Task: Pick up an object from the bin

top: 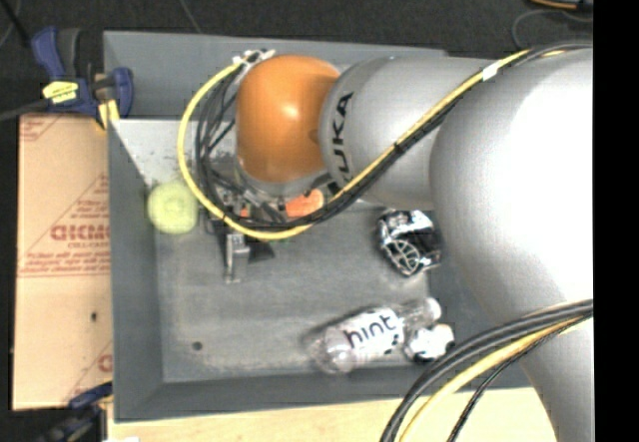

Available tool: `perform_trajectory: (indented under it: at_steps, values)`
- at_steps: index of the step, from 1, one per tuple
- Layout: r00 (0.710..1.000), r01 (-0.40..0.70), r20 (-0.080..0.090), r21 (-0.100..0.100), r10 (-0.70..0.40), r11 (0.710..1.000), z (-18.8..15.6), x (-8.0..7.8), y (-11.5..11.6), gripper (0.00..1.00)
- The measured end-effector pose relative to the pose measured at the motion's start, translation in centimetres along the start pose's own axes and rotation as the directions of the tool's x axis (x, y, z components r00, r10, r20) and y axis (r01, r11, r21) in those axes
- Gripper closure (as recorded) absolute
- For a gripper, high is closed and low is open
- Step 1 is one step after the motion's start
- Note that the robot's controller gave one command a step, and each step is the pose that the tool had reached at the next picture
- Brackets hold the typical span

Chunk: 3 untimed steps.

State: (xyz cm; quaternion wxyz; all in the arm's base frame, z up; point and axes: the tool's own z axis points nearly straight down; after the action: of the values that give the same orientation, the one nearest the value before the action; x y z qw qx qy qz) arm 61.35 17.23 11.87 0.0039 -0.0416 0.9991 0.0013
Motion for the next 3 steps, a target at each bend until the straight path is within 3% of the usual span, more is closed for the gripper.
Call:
perform_trajectory:
  at_steps: [1, 2, 3]
  values:
    - [0.988, 0.152, 0.003, 0.0, -0.152, 0.988, 1.8, 0.2, -2.6, 0.0]
    - [1.0, -0.01, 0.004, -0.001, 0.01, 1.0, 4.7, 0.6, -6.5, 1.0]
    - [1.0, -0.01, 0.004, -0.001, 0.01, 1.0, 4.7, 0.6, -6.5, 1.0]
